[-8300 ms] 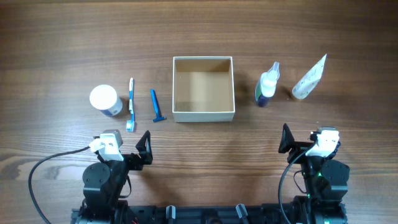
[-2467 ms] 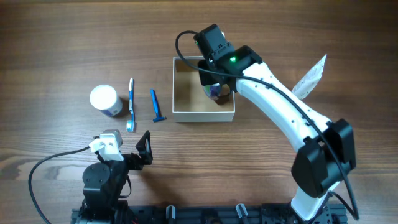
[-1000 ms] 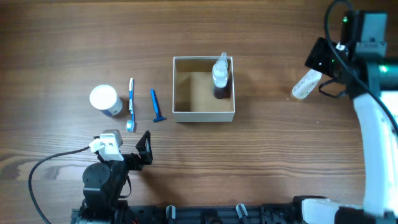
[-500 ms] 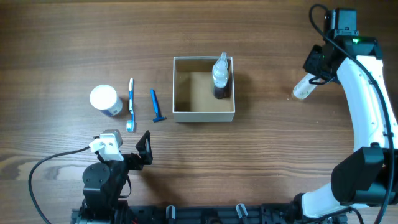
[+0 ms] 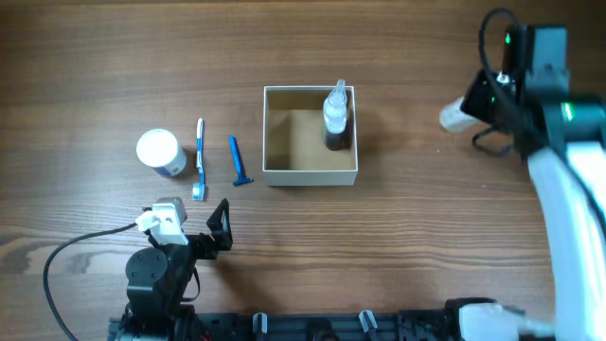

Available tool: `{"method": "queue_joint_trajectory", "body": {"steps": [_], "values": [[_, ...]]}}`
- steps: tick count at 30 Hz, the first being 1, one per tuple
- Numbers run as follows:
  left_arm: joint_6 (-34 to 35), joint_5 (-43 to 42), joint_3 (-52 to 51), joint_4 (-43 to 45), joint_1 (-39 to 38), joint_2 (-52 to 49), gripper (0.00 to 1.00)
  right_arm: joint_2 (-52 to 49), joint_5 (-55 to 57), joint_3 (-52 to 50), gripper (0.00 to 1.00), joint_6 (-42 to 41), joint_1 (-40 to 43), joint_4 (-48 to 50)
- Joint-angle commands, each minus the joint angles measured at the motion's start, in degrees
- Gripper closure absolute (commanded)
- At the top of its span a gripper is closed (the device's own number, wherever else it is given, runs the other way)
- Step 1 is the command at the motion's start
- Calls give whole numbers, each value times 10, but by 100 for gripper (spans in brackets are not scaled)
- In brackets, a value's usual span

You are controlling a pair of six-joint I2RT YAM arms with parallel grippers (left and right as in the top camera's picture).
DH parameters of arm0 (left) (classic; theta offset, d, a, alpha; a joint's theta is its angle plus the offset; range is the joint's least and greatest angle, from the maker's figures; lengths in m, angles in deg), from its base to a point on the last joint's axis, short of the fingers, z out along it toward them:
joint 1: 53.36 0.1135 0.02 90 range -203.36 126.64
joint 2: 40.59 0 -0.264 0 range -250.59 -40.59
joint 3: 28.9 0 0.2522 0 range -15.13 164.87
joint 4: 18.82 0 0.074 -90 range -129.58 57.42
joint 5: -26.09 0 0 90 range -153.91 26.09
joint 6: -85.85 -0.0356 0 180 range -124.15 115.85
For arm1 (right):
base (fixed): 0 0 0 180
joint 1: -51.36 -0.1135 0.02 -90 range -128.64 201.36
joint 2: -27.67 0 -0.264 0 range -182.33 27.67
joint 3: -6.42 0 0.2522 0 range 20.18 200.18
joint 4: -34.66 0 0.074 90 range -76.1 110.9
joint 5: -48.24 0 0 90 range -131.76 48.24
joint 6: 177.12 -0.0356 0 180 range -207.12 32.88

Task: Pack container
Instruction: 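Grasp the white lotion tube with the right gripper, then lower the lotion tube upright into the box's right side, release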

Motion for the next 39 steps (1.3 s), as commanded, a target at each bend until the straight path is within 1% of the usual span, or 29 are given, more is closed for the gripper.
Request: {"method": "queue_joint_trajectory", "body": {"steps": [1, 4, 6, 9, 12, 18, 27, 32, 33, 34, 35, 36, 39], "values": [[-7, -5, 0, 1, 5, 4, 0, 102, -17, 16, 96, 16, -83, 0], [-7, -5, 0, 1, 5, 4, 0, 132, -18, 16, 96, 16, -146, -9], [-7, -5, 0, 1, 5, 4, 0, 132, -20, 16, 96, 15, -180, -17], [-7, -5, 0, 1, 5, 4, 0, 107, -26, 16, 96, 17, -231, -14], [-7, -5, 0, 1, 5, 4, 0, 70, -26, 16, 96, 26, -258, 5], [-7, -5, 0, 1, 5, 4, 0, -20, -25, 16, 96, 32, -275, 46], [-7, -5, 0, 1, 5, 4, 0, -137, -15, 16, 96, 25, -275, 56], [-7, -5, 0, 1, 5, 4, 0, -172, -11, 15, 96, -9, -275, 52], [-7, -5, 0, 1, 5, 4, 0, -177, -11, 15, 89, -19, -275, 51], [-7, -5, 0, 1, 5, 4, 0, -177, -16, 15, 71, -20, -275, 51], [-7, -5, 0, 1, 5, 4, 0, -178, -21, 14, 47, -23, -275, 55], [-7, -5, 0, 1, 5, 4, 0, -178, -21, 14, 43, -25, -275, 56], [-7, -5, 0, 1, 5, 4, 0, -174, -21, 14, 42, -30, -274, 54]]}}
